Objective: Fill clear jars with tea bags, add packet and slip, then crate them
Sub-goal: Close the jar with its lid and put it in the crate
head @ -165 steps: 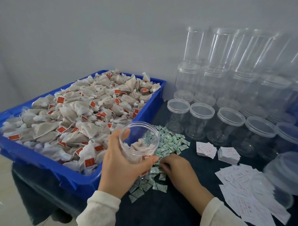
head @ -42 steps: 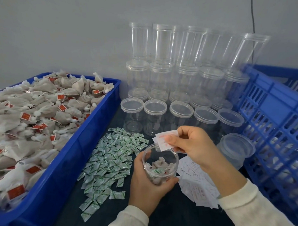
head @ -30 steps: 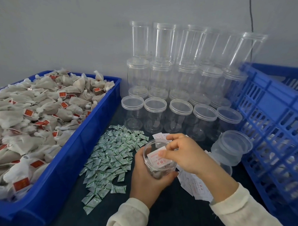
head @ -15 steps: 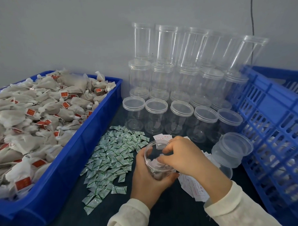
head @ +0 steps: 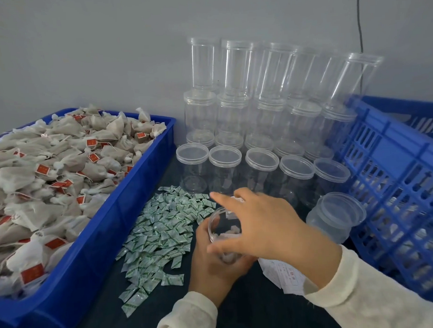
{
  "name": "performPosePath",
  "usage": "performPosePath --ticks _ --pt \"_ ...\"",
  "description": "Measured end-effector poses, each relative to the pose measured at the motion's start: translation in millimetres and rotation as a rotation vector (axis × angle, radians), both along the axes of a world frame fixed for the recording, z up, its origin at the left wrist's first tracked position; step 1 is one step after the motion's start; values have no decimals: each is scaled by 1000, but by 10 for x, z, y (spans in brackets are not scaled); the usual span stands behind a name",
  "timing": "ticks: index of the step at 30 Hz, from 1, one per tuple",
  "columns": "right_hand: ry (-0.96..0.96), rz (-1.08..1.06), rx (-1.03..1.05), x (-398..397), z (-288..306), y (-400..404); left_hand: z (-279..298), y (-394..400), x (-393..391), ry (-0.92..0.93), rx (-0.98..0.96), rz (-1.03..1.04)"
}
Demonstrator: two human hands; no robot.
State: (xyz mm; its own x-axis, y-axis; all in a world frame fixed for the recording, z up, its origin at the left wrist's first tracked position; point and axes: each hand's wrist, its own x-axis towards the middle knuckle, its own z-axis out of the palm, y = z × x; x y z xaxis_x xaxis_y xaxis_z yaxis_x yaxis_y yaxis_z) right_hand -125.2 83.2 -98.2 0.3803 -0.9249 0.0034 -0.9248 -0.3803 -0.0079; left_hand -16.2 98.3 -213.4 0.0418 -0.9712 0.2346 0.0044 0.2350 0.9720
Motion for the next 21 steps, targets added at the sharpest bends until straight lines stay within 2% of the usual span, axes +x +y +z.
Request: performPosePath --ticks 3,9,13,18,21 --pt "144 74 9 24 -13 -56 20 -8 -9 -10 15 11" --pt "133 50 38 86 45 -118 -52 -74 26 80 59 -113" --pt "152 -5 103 27 223 -97 58 -65 24 -73 -59 -121" --pt "74 -157 185 -345 1022 -59 69 -88 -56 -142 -96 -140" --pt "-39 -316 121 -670 1736 68 -18 -120 -172 -215 -39 -151"
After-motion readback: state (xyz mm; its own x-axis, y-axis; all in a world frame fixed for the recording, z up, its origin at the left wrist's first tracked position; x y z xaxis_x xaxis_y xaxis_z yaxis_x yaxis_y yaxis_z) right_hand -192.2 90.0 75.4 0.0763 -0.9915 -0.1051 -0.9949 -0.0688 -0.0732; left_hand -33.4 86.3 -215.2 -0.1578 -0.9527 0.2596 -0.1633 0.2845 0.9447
